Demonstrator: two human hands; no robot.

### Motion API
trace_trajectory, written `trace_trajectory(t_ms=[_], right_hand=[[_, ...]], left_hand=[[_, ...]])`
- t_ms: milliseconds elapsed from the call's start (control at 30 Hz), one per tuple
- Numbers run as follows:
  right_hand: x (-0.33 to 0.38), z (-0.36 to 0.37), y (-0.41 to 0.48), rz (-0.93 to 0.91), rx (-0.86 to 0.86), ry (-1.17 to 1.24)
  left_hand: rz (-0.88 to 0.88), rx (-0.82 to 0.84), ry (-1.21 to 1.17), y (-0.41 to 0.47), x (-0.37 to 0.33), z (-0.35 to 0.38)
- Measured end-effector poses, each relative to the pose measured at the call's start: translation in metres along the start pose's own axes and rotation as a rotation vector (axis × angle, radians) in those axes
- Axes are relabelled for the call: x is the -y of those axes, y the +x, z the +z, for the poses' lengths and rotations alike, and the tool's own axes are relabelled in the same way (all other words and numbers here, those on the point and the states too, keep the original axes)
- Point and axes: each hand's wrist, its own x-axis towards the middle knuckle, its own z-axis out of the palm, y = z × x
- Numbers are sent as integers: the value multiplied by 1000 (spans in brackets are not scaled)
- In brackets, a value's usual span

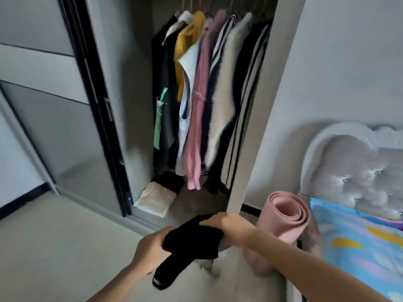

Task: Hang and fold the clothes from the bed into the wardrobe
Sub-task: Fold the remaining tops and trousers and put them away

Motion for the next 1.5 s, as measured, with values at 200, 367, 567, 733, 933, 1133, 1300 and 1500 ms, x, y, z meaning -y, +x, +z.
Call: trace_trajectory(t_ms=[200, 367, 567, 733, 933, 1133, 1300, 1500], right_hand=[[72, 16, 110, -96, -44, 6], [88, 23, 181, -106, 24, -22], [76, 45, 254, -131, 63, -9], [45, 75, 334, -302, 44, 28], [-27, 138, 428, -429, -124, 13], [-88, 230, 498, -266, -293, 54], [-151, 323, 547, 27, -445, -105], [-241, 375, 618, 79, -619, -346]], left_hand=[[-110, -60, 71, -4, 106, -76], [-194, -105, 61, 1, 165, -97], [-282, -155, 42, 28, 218, -107], [-322, -186, 15, 81, 280, -117], [-317, 42, 177, 183, 348, -121], [-114, 20, 356, 279, 425, -73], [223, -60, 302, 359, 512, 24], [450, -406, 371, 468, 576, 103]])
